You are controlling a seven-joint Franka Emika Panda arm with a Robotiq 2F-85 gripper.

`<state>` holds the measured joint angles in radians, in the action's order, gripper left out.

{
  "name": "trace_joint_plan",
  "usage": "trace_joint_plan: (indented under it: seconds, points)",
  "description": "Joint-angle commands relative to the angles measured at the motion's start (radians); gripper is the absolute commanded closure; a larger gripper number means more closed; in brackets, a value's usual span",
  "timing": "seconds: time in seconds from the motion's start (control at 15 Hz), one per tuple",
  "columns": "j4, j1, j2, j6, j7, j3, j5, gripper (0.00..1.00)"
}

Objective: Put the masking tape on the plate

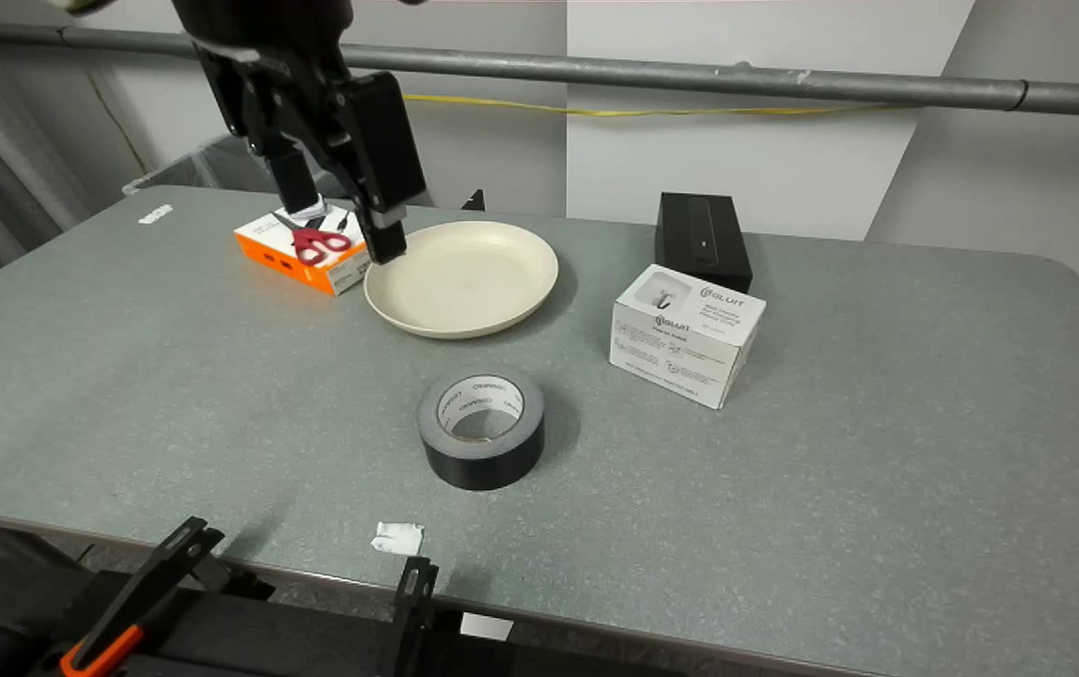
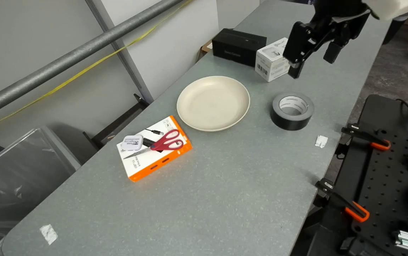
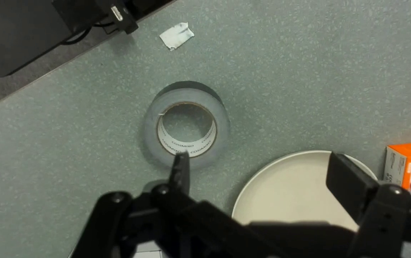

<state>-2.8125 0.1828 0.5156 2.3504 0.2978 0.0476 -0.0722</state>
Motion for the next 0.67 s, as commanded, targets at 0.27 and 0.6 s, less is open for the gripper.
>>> trace_joint_plan:
  seconds: [0.27, 0.6]
  points:
    - [0.008, 0.0, -0.095, 0.085, 0.028, 0.001, 0.03, 0.0]
    - [0.011, 0.026, -0.356, 0.3, 0.11, 0.011, 0.105, 0.0]
